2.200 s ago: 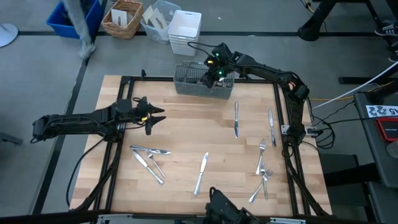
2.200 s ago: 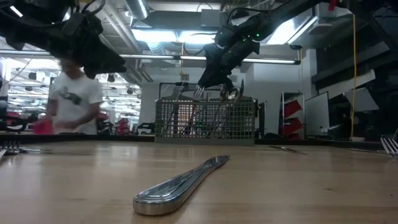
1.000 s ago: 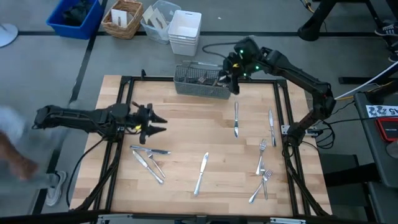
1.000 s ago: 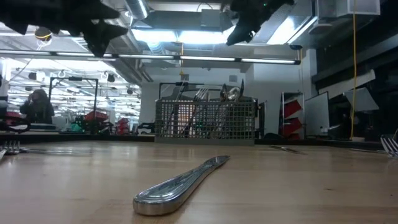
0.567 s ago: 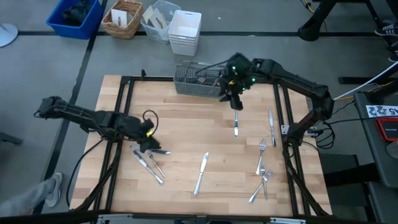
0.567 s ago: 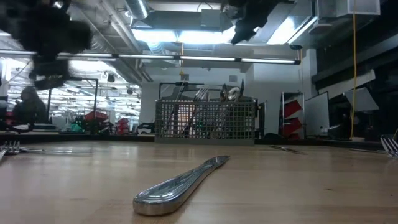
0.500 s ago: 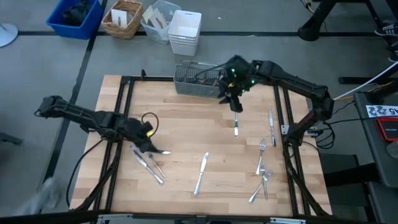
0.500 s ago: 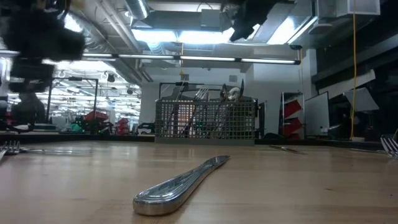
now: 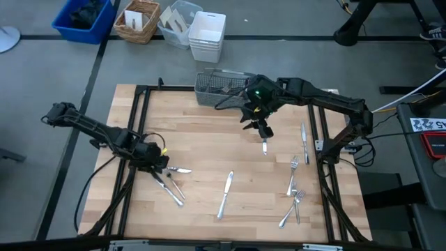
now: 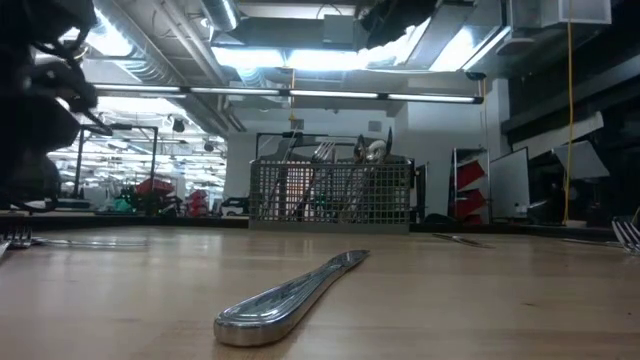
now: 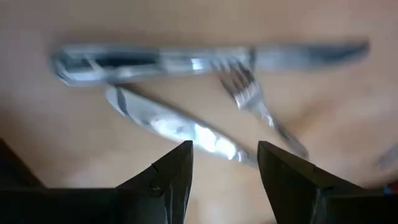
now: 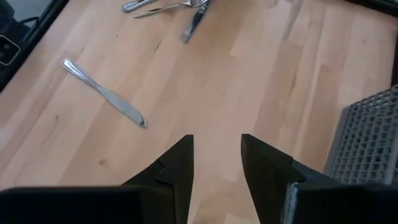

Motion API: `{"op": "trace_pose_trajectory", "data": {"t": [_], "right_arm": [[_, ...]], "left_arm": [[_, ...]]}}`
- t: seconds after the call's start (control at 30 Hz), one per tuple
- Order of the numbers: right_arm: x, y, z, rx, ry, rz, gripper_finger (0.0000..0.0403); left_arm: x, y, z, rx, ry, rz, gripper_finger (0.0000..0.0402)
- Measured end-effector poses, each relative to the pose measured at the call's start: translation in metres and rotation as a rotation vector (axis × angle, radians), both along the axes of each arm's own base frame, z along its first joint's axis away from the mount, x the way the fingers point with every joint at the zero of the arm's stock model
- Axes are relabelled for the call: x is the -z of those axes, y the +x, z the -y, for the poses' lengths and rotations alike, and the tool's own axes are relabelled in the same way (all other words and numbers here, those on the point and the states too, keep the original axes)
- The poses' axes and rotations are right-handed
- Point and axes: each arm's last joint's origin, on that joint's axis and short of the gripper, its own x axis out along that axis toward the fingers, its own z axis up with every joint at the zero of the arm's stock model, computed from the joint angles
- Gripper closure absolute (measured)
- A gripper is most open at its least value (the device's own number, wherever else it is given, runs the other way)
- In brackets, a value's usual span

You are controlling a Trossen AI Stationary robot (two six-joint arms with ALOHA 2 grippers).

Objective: Sort silverware
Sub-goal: Put the fork into the gray silverware organizer

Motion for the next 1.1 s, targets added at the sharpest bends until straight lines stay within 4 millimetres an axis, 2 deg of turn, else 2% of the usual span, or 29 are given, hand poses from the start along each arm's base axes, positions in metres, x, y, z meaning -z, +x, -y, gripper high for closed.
{"op": "trace_pose_trajectory", "data": {"t": [0.23, 0.5, 0.73, 1.1], "right_arm": [[0.004, -0.006, 0.001, -0.046, -0.049, -0.054, 0.0267], [0.015, -0.014, -0.004, -0.175, 0.031, -0.116, 0.0267], [0.055, -0.017, -0.006, -0.197, 0.071, -0.234, 0.0267], [0.117, -0.024, -0.007, -0.189, 0.093, -0.337, 0.0267]], "left_arm": [[0.009, 0.008, 0.000, -0.067, 0.072, -0.048, 0.0231], [0.020, 0.023, 0.004, -0.096, 0.111, -0.064, 0.0231], [0.030, 0.027, 0.005, -0.097, 0.145, -0.117, 0.0231], [0.030, 0.031, 0.005, -0.117, 0.175, -0.073, 0.0231]]}}
